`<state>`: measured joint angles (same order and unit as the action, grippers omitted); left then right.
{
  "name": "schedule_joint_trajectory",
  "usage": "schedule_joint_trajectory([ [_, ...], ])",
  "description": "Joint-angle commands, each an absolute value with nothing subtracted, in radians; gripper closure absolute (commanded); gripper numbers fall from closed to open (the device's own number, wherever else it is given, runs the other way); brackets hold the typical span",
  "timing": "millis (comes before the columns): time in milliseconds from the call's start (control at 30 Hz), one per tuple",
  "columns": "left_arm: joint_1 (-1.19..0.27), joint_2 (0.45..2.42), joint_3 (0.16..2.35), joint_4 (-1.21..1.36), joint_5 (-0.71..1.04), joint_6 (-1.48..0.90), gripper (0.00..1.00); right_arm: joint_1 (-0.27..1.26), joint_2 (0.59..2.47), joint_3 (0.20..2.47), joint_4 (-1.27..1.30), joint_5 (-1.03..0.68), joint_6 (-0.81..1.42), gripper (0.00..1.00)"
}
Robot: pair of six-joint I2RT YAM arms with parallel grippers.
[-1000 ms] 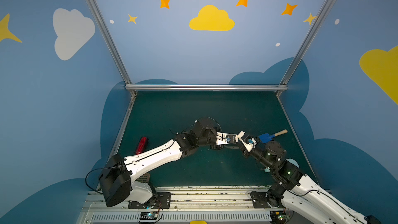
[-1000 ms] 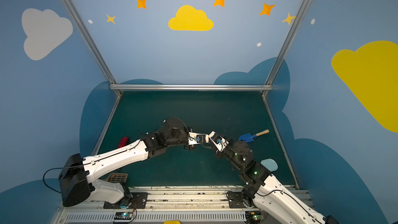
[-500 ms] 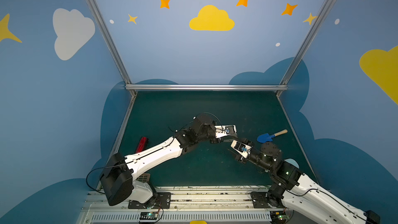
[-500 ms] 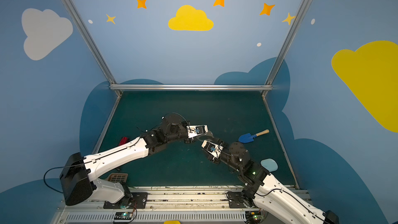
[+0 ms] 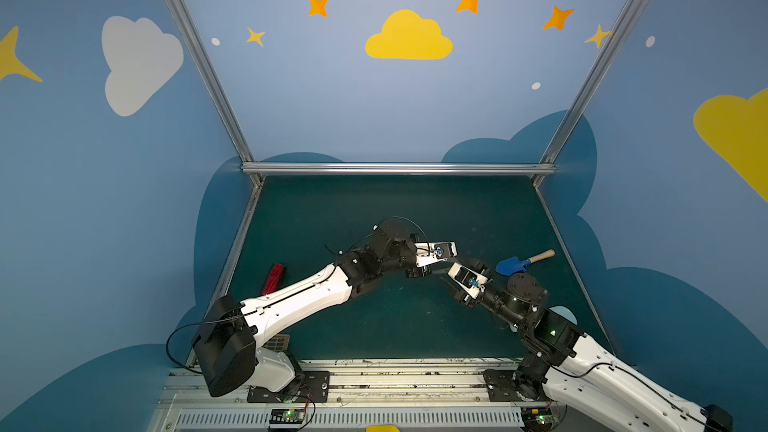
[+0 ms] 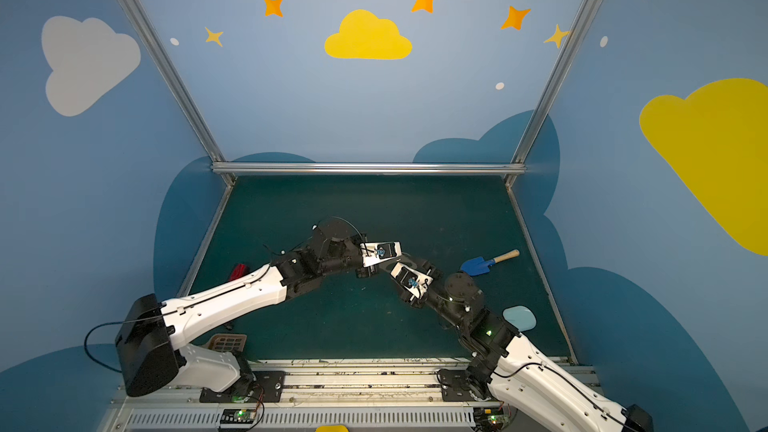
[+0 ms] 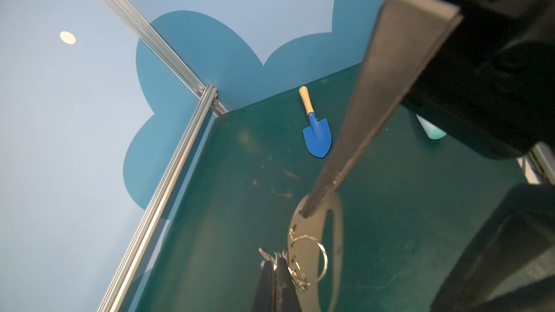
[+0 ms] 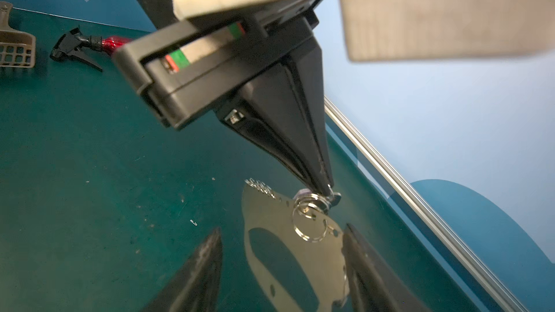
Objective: Put the keys on the keyring
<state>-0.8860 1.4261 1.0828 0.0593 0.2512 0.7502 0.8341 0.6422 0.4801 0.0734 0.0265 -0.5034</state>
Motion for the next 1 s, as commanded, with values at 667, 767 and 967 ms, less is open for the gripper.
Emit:
schedule_joint_trajectory([
  [667, -0.907, 1.412, 1.132, 0.080, 0.291, 0.718, 0.96, 0.814, 0.777, 0.574, 0.129, 0.150, -0.536, 0.54],
  [767, -0.907, 1.411, 1.133, 0.077, 0.292, 0.718, 0.96, 0.811, 0.769, 0.578, 0.125, 0.181, -0.533, 0.54],
  [967, -0.907, 1.414, 1.137, 0.067, 0.283, 0.727, 0.96, 0.810, 0.755, 0.575, 0.126, 0.185, -0.544, 0.54],
])
